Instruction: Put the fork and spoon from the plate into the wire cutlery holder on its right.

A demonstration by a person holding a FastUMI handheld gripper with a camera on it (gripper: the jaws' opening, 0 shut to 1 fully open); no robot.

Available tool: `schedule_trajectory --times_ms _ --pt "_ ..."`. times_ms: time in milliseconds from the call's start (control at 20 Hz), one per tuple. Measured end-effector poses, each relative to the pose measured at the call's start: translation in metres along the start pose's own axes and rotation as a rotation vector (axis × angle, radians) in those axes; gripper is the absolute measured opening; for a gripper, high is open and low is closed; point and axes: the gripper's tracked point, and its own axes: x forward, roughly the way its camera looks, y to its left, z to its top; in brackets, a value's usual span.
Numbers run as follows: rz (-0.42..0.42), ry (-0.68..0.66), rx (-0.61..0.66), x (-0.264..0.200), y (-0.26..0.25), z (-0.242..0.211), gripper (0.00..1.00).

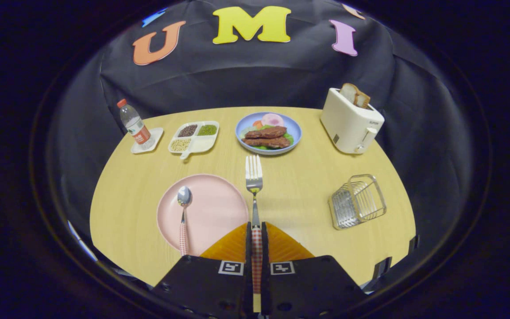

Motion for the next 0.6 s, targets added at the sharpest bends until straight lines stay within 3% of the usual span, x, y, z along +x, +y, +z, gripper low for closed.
schedule_trajectory --times_ms 250,600 --pt "-0.035 -0.036 -0.015 -0.019 -0.068 0.015 0.07" --pt "-0.067 0.029 -0.009 -0.03 -0.146 0.014 0.07"
